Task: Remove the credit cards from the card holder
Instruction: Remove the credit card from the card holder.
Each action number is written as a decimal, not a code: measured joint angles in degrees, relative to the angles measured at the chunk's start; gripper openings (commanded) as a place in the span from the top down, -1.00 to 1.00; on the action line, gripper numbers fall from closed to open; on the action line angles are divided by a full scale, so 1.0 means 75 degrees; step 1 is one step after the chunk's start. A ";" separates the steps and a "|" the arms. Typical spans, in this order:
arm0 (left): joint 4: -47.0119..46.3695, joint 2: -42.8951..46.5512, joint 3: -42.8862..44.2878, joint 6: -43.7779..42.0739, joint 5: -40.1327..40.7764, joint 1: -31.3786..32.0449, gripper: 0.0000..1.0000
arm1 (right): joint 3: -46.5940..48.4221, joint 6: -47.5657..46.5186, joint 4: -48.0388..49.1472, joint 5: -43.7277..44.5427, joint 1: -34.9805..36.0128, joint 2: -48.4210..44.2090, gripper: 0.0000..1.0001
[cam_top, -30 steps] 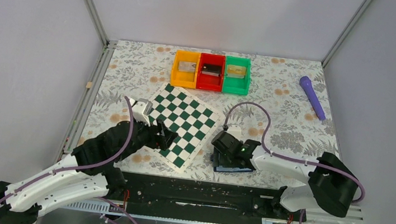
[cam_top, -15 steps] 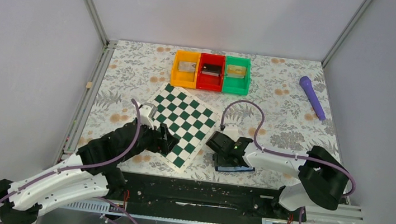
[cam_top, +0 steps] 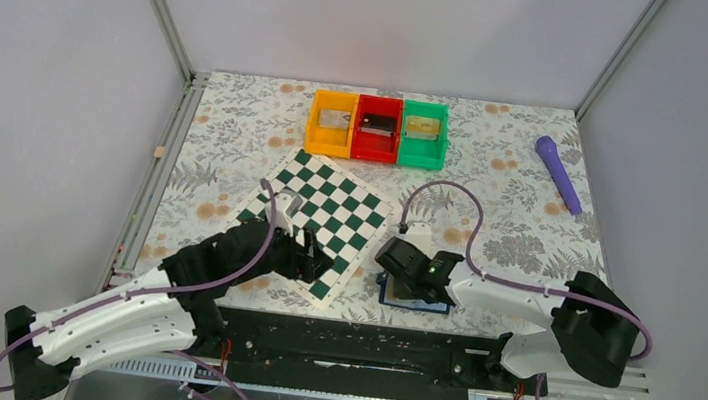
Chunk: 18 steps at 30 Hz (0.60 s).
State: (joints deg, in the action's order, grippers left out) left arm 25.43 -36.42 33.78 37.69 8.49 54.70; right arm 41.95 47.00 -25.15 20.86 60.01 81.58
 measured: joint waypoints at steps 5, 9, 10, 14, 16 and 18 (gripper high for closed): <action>-0.0810 -0.0766 -0.0329 0.0207 -0.0781 0.0000 -0.41 | -0.0574 0.0087 0.0574 -0.0131 0.0000 -0.0801 0.53; -0.1585 -0.1568 -0.0539 0.0393 -0.1370 0.0044 -0.40 | -0.0933 0.0152 0.0889 -0.0117 0.0000 -0.1265 0.52; -0.1769 -0.1798 -0.0560 0.0431 -0.1495 0.0067 -0.40 | -0.1008 0.0169 0.0938 -0.0111 0.0000 -0.1352 0.51; -0.2463 -0.2792 -0.0565 0.0533 -0.1944 0.0224 -0.38 | -0.1221 0.0207 0.1067 -0.0108 0.0000 -0.1515 0.48; -0.2742 -0.3235 -0.0542 0.0565 -0.2127 0.0321 -0.38 | -0.1274 0.0219 0.1093 -0.0108 0.0000 -0.1515 0.46; -0.3010 -0.3608 -0.0498 0.0606 -0.2320 0.0373 -0.36 | -0.1349 0.0230 0.1119 -0.0111 0.0000 -0.1565 0.38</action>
State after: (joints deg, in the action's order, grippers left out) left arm 2.85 -63.48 30.04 42.24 -8.91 57.49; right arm 31.83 48.73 -16.75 20.03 60.01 69.84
